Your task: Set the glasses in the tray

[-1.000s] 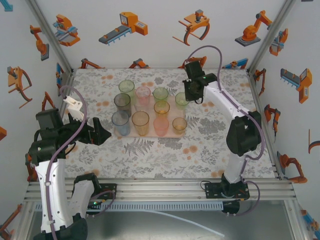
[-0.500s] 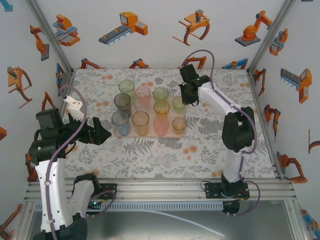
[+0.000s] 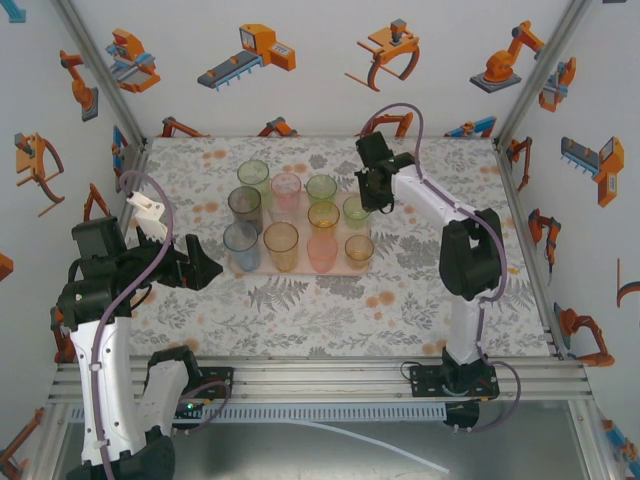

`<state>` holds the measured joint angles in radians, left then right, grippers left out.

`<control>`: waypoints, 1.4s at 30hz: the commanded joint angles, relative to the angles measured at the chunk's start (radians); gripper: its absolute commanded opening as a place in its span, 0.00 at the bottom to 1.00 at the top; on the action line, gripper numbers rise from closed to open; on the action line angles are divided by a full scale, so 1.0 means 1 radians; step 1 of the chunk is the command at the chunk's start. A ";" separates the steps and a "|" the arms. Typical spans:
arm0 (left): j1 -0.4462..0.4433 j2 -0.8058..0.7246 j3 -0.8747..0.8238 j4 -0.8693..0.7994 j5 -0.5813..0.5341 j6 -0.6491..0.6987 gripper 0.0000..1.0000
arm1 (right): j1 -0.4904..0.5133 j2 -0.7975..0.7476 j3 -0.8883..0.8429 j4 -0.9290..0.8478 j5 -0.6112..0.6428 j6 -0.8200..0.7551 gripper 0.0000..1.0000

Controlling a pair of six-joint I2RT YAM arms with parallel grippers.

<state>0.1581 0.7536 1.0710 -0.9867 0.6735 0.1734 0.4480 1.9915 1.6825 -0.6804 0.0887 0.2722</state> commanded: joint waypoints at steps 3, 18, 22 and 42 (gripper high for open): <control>0.006 -0.011 -0.009 0.010 0.018 -0.006 0.97 | 0.008 0.026 0.016 0.022 -0.016 0.021 0.08; 0.006 -0.014 -0.012 0.010 0.016 -0.006 0.97 | 0.011 0.019 -0.036 0.051 -0.026 0.033 0.11; 0.006 -0.015 -0.012 0.011 0.016 -0.006 0.97 | 0.011 0.018 -0.046 0.056 -0.026 0.035 0.11; 0.008 -0.014 -0.007 0.011 0.019 -0.009 0.97 | 0.011 0.006 -0.052 0.059 -0.025 0.031 0.30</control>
<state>0.1589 0.7437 1.0691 -0.9867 0.6739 0.1730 0.4496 2.0090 1.6360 -0.6373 0.0666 0.2916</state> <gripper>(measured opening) 0.972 0.292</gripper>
